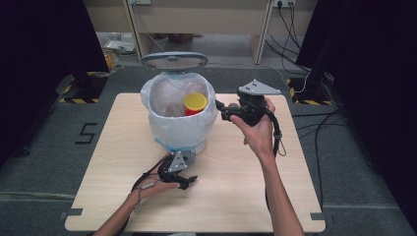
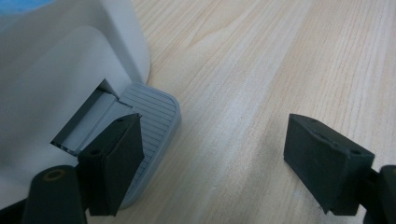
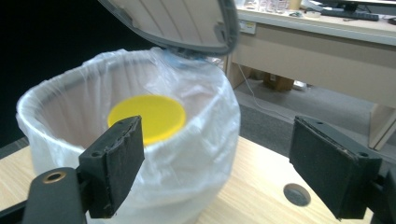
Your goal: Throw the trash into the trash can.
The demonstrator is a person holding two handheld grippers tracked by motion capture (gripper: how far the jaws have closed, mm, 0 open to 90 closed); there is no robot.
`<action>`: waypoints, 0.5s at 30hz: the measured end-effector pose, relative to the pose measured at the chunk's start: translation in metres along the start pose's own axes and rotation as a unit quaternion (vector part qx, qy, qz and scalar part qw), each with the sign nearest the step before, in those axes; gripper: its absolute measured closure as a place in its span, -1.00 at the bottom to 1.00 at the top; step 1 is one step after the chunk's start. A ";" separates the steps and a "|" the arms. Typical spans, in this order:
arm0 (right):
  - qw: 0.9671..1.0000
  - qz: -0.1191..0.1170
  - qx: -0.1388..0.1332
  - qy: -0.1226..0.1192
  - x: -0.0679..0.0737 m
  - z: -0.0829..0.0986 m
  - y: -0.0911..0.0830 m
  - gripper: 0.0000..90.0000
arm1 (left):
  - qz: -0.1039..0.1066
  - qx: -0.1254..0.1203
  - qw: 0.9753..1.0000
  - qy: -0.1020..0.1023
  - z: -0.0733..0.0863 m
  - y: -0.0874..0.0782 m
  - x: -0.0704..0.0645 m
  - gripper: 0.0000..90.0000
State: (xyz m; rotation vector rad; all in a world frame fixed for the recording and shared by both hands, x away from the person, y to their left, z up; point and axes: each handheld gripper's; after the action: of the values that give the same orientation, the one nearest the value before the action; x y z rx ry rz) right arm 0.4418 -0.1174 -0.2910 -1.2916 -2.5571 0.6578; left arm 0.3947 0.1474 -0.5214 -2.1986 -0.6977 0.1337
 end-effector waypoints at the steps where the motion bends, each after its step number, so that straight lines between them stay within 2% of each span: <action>1: 1.000 0.002 0.002 0.005 -0.003 0.006 -0.002 -0.59 | 0.000 0.000 1.000 0.000 0.000 0.000 0.000 -0.58; 15: 1.000 0.006 0.013 0.013 -0.013 0.043 -0.010 -0.59 | 0.000 -0.002 1.000 -0.002 0.000 0.000 0.000 -0.58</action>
State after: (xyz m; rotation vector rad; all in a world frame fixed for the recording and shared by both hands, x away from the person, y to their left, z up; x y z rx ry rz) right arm 0.4266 -0.1457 -0.3243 -1.3002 -2.5146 0.6700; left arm 0.3945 0.1471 -0.5216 -2.2031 -0.7005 0.1379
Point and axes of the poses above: each handheld gripper's, and its own axes: y roughly forward along the jaws, z roughly out of its underside, x roughly to its left, and after that the axes turned 9 degrees about x, right-handed
